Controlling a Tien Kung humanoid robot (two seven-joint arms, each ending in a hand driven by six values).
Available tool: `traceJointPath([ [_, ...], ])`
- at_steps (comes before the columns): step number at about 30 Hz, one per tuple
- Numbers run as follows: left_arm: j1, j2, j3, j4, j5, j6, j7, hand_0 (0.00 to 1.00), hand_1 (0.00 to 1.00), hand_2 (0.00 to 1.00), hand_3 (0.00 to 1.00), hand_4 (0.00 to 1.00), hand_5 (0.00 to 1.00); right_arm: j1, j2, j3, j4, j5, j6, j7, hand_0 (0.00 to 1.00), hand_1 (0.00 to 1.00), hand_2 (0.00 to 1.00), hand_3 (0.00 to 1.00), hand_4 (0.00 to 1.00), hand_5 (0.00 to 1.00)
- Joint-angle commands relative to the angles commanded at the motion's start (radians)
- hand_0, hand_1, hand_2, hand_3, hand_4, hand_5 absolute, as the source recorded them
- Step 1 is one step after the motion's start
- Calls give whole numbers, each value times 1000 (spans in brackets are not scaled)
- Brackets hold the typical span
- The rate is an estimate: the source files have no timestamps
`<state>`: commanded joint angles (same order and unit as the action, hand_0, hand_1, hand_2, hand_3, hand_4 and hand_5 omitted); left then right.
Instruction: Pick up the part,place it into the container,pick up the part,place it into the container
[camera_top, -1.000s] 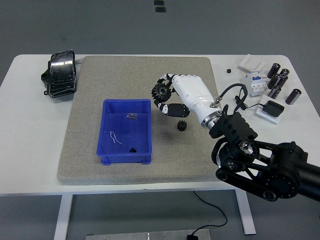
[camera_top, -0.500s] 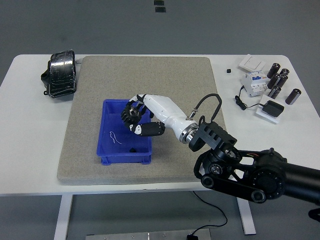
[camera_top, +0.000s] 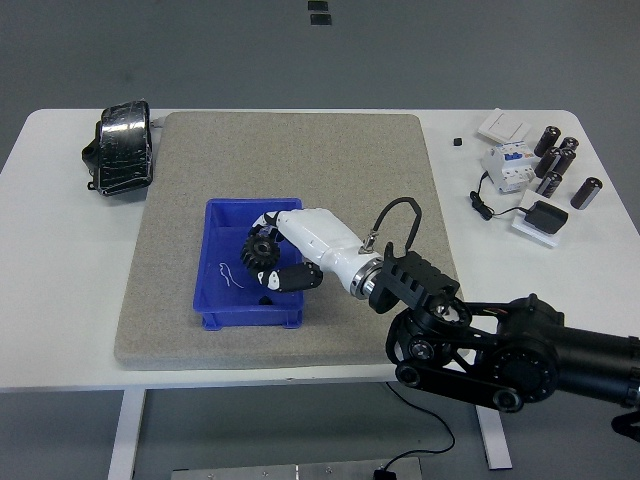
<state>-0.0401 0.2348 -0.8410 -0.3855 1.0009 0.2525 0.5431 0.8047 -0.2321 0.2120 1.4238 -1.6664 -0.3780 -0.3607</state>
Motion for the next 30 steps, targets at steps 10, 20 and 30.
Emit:
traceJointPath([
  [10,-1,0,-2,-1,2,0,1,661,645,569,571,687,654,0,-3,13,2,-8,9,0,487,647,731,722,610,239],
  [20,0,1,-7,0,9,-2,2,661,644,570,571,687,651,-7,-6,26,1,9,18,9,491,659,777,742,674,256],
  [30,0,0,-7,1,8,-3,0,662,643,570,568,674,641,-26,-18,74,8,20,-4,16,475,650,770,740,707,282],
])
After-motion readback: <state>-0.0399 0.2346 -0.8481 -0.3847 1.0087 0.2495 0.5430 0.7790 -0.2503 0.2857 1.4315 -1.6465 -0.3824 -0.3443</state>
